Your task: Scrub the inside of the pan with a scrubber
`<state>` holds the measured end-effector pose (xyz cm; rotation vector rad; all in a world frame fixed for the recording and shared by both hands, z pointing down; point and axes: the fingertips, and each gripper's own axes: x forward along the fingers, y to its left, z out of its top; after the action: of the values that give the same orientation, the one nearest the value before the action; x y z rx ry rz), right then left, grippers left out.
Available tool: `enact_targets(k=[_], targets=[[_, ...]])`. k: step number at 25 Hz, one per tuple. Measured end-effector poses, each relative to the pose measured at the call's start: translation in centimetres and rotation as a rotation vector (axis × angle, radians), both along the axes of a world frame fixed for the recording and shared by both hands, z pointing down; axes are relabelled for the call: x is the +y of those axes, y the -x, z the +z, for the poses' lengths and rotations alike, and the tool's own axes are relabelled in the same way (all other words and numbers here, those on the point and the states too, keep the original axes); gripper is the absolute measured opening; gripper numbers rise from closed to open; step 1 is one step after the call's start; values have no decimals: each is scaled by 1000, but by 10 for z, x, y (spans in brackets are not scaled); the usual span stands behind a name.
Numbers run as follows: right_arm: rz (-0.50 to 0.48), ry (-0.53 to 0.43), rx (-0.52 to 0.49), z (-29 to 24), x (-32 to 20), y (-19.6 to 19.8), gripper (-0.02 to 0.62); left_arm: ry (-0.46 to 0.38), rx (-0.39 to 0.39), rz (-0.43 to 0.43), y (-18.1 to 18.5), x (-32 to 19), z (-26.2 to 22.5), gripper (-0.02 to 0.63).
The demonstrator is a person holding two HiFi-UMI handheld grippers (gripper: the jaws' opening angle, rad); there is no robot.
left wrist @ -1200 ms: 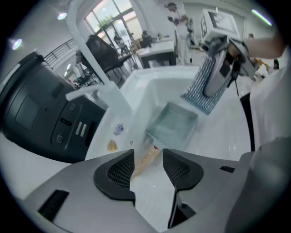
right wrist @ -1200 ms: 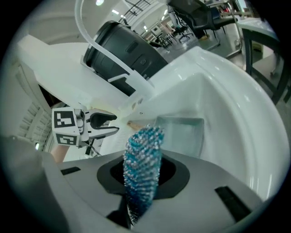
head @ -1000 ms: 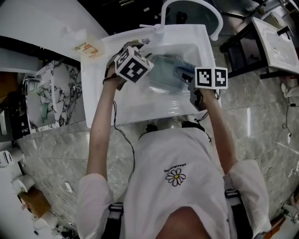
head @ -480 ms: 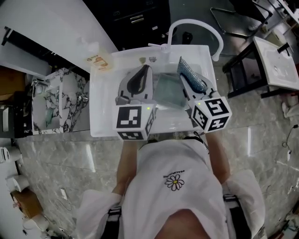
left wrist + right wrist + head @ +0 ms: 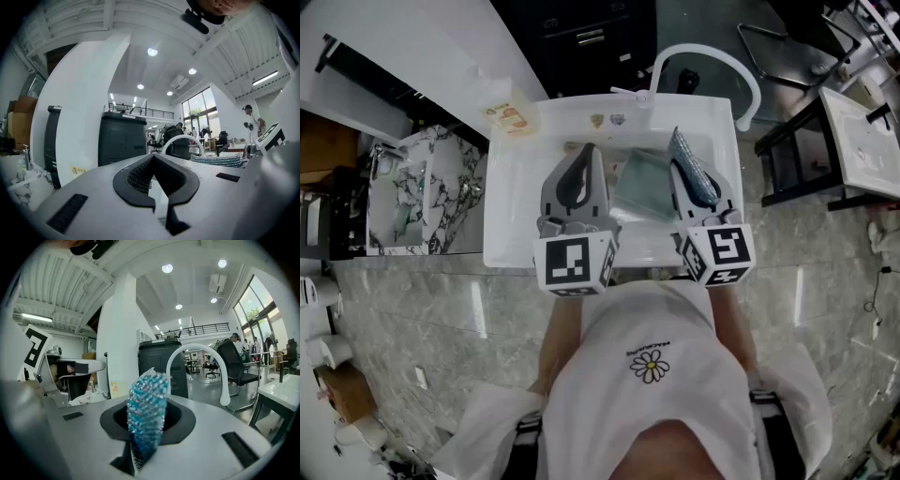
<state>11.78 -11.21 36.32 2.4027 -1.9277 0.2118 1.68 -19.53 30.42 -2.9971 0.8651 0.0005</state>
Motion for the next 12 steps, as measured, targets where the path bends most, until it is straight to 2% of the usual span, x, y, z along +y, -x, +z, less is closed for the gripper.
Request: enact_targets(k=[12], targets=[[27,-13,22,-6,0,-5,57,-32,-22,-34,7,-6,0,17]])
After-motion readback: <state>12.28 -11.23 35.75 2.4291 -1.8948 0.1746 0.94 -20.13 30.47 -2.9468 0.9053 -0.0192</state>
